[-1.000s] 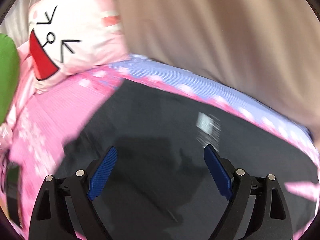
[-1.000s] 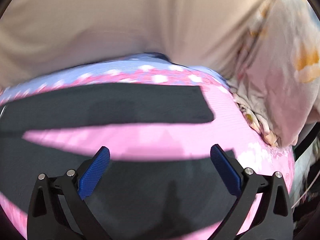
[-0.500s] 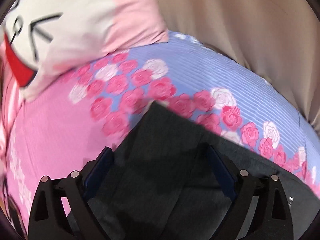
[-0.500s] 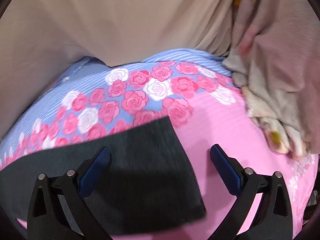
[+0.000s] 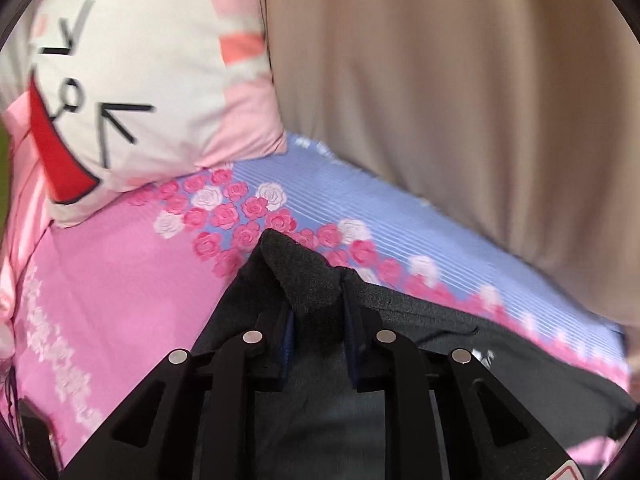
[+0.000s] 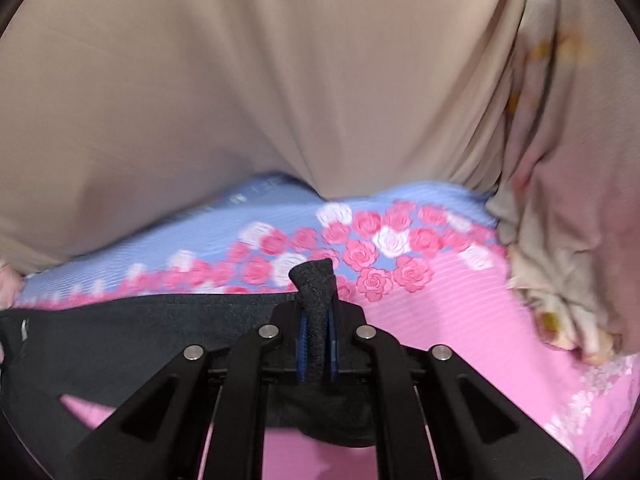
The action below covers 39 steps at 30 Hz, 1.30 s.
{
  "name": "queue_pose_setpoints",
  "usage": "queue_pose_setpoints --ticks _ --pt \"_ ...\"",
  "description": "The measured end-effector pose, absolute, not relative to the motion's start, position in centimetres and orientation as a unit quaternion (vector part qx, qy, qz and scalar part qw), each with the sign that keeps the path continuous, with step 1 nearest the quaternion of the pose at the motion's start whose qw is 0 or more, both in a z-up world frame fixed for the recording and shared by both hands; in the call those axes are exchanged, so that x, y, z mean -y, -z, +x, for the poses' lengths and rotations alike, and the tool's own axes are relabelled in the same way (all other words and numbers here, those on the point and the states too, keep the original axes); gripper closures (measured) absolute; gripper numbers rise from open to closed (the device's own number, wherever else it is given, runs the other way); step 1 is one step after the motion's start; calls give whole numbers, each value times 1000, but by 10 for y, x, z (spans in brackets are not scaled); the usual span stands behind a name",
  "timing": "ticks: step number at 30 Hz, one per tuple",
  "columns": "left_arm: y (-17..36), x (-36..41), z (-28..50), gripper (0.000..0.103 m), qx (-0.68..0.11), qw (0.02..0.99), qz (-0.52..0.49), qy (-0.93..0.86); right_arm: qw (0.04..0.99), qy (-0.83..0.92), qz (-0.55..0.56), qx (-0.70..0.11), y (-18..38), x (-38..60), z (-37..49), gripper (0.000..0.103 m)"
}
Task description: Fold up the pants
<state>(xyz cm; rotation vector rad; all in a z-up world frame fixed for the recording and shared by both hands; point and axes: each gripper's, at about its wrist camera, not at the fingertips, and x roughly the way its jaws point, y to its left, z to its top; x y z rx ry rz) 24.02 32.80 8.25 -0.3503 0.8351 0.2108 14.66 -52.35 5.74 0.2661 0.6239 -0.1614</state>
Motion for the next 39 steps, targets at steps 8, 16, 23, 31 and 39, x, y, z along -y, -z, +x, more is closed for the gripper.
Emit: queue_pose_setpoints --ticks 8,16,23,31,39 --pt "-88 -333 85 86 -401 901 -155 -59 946 41 95 -307 -43 516 30 97" --pt "-14 -352 18 51 -443 867 -221 -48 921 61 136 -359 18 526 -34 71" --pt "-5 -366 0 26 -392 827 -403 2 932 59 212 -289 -1 523 -91 39" --pt "-7 -356 55 99 -395 805 -441 44 925 42 224 -304 9 494 -97 35" --pt "-30 -384 30 99 -410 828 -381 -27 917 35 243 -316 19 494 -98 34"
